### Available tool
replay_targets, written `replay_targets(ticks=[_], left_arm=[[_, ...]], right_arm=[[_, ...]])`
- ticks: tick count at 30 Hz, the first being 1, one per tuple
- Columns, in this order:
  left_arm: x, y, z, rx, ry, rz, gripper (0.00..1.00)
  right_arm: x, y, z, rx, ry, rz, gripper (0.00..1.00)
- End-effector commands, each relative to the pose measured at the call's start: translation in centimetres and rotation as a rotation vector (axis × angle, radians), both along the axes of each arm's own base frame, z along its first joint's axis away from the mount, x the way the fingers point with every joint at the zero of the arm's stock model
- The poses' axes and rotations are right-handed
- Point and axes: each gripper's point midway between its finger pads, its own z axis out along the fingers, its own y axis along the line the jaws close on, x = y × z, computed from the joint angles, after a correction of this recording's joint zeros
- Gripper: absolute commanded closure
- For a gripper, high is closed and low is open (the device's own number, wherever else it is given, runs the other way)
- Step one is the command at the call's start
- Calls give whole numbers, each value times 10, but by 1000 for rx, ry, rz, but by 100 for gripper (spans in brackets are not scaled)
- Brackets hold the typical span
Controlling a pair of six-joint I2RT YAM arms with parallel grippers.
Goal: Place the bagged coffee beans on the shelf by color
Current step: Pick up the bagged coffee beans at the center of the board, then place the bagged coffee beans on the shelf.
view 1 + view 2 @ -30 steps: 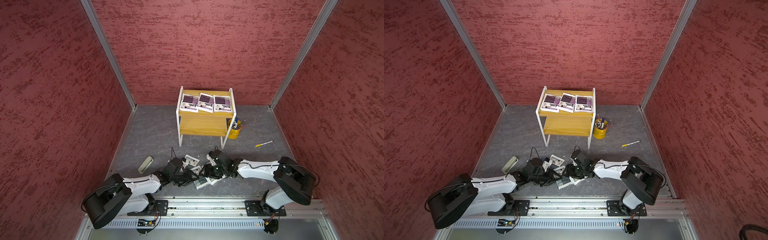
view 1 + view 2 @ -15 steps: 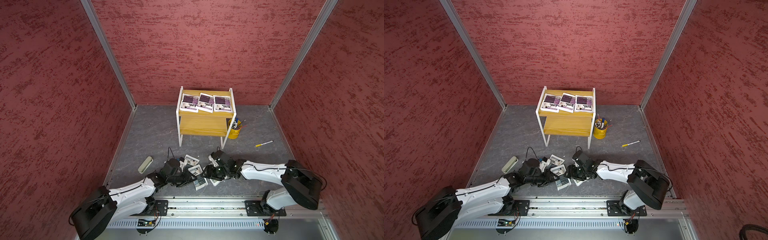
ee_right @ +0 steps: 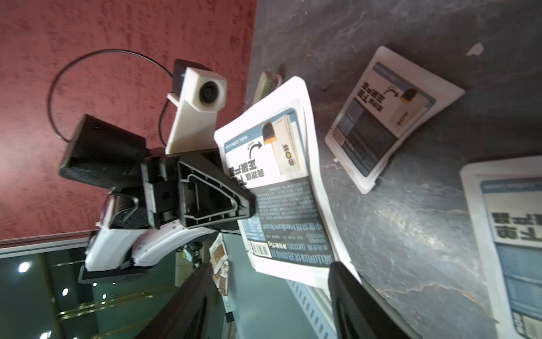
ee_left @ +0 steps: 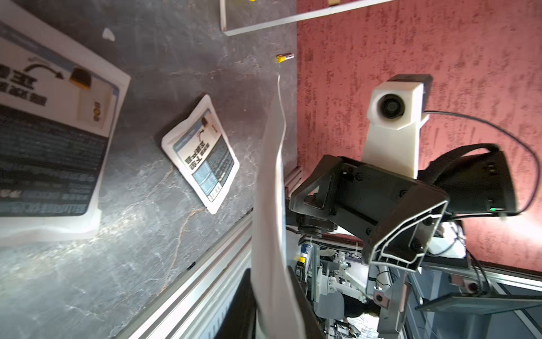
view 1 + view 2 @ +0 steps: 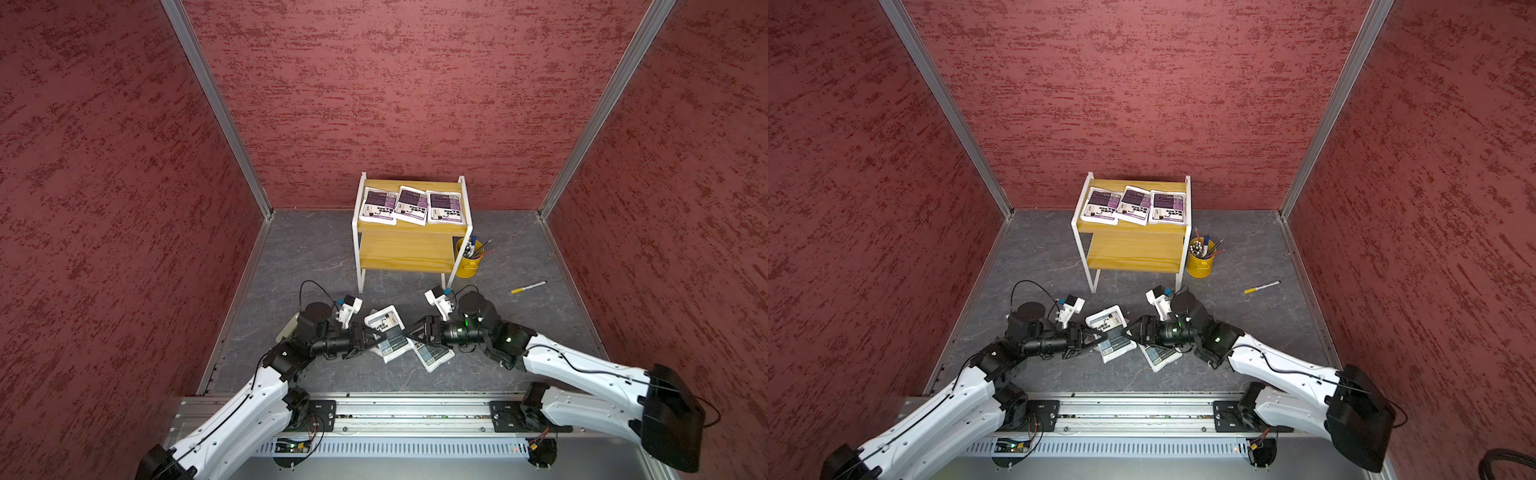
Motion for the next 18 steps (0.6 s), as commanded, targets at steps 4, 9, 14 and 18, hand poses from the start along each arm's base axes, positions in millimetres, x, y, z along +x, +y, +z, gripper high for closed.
replay_targets(ticks=[4,9,14,18], left_arm=[[-2,-11,52,-123,-68,-126,82],[4,-17,79,-189,-100,-158,82],[4,-19,88,-205,-110,-171,82],[3,-18,85,-206,-103,-170,83]], right_arm=[[-2,-10,38,131,-43,16,31],[-5,-15,35,103,-36,21,31],[-6,-14,35,113,-26,31,31],[-4,-6,39,165,-14,54,34]])
